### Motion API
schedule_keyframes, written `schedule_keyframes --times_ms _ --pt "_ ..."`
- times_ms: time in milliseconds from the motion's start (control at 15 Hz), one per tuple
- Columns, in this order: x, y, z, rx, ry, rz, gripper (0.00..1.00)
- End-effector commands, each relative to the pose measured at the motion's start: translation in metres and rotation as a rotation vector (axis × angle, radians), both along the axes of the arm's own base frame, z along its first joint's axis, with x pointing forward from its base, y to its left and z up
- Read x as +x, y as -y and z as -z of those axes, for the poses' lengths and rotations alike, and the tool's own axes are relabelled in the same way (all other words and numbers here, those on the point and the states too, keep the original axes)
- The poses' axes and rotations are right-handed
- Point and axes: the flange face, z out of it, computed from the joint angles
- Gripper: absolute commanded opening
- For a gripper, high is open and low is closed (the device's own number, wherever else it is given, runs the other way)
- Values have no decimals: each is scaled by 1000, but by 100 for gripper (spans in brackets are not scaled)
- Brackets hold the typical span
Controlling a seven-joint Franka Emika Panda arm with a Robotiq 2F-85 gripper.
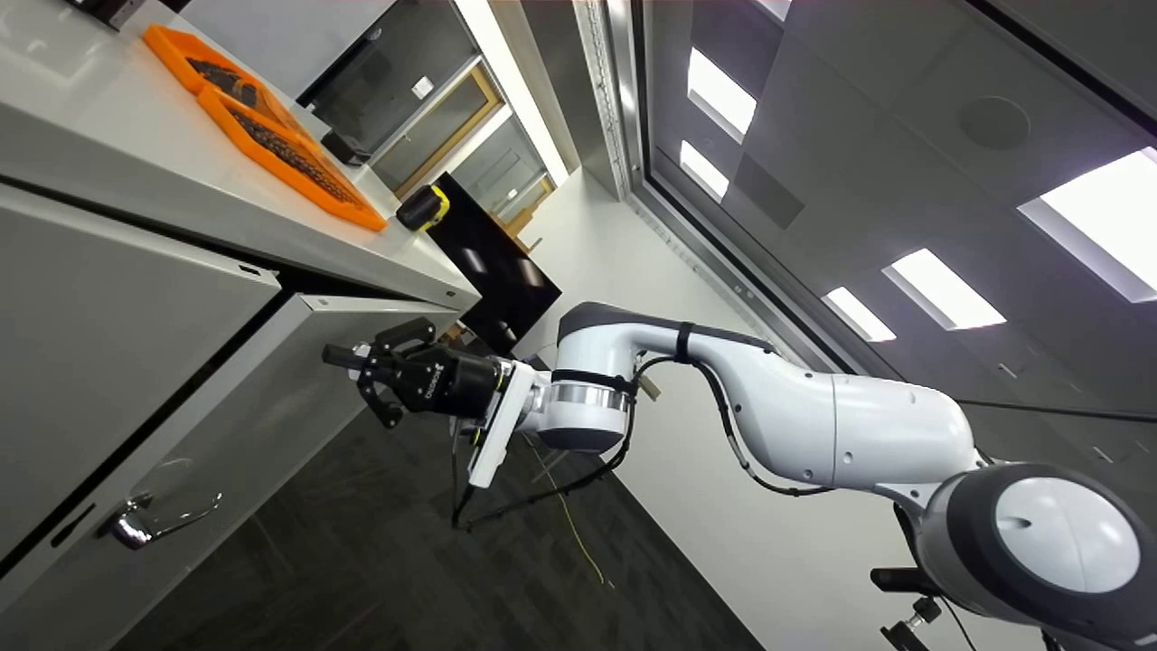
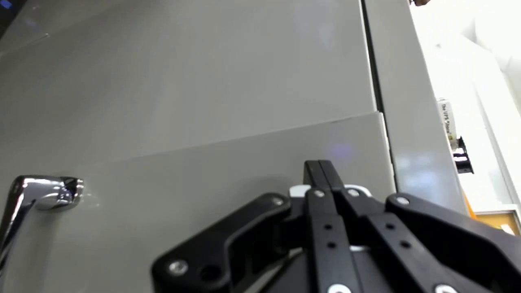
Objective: Close the bottom right cabinet
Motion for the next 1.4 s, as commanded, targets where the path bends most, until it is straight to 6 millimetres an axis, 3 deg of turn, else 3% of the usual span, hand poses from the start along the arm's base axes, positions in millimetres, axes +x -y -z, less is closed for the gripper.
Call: schedule_keyframes --times_ms 0,267,467,933,1333 --pt "11 -25 0 32 57 91 0" --pt "15 -52 5 21 109 166 0" --pt "13 -60 1 7 129 189 0" --pt "-4 -12 -43 -129 132 176 0" --pt "-48 28 -92 -349 -53 -22 0"
